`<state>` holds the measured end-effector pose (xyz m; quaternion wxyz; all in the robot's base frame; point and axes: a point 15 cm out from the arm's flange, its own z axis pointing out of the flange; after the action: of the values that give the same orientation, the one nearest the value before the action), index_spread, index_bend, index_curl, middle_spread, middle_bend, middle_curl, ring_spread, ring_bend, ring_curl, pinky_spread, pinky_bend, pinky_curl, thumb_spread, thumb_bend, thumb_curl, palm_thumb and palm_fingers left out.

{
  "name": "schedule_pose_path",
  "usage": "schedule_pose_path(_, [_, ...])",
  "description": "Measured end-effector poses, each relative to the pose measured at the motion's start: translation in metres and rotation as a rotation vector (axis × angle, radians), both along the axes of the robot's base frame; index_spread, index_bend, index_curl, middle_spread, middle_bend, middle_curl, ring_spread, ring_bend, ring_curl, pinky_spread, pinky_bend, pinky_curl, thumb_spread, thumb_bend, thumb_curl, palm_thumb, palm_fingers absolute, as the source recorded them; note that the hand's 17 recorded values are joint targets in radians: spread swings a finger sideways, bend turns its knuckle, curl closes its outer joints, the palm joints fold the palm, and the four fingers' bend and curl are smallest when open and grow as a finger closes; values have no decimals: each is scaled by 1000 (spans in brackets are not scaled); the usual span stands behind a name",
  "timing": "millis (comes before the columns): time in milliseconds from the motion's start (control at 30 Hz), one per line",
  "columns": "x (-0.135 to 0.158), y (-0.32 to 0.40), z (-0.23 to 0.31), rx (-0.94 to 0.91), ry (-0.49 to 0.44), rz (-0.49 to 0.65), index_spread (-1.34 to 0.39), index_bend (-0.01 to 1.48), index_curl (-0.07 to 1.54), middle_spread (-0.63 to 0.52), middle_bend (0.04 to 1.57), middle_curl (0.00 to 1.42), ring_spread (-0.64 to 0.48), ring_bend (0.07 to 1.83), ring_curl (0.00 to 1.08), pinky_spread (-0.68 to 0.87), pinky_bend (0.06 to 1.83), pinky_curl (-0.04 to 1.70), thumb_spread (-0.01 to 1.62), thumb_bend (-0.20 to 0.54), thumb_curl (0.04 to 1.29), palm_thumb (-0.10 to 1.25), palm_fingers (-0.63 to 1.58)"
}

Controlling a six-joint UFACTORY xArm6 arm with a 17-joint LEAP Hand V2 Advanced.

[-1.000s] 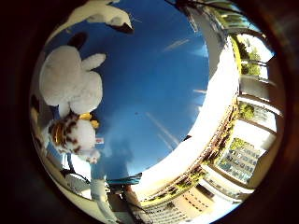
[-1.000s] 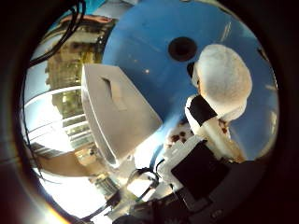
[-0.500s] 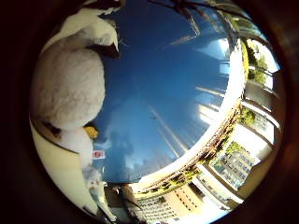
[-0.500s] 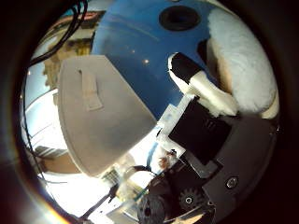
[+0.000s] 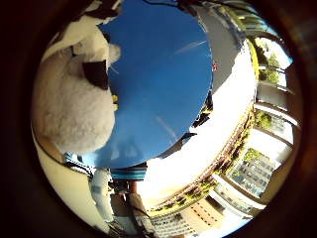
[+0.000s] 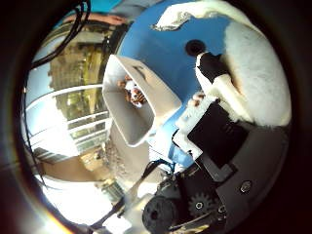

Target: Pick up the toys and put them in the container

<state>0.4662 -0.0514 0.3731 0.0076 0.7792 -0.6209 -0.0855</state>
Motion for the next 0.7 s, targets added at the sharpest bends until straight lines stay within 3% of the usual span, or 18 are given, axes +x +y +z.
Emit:
schedule_pose_path(333, [-47, 129, 95, 52, -164, 186, -1086, 558, 767, -245, 1248, 1081, -103, 1536, 798, 176, 1549, 883, 1142, -15, 678, 980, 801])
schedule_pose_path(467, [-59, 194, 97, 98, -165, 240, -1130, 548, 866, -245, 1269, 1096, -104, 1563, 803, 166, 1573, 895, 1146, -16, 691, 969, 772])
schedule_pose_path(700, [-43, 296, 54, 114, -156, 277, -1191, 508, 1054, -242, 1309, 1109, -104, 1598, 803, 149, 1610, 904, 1146, -24, 712, 951, 739])
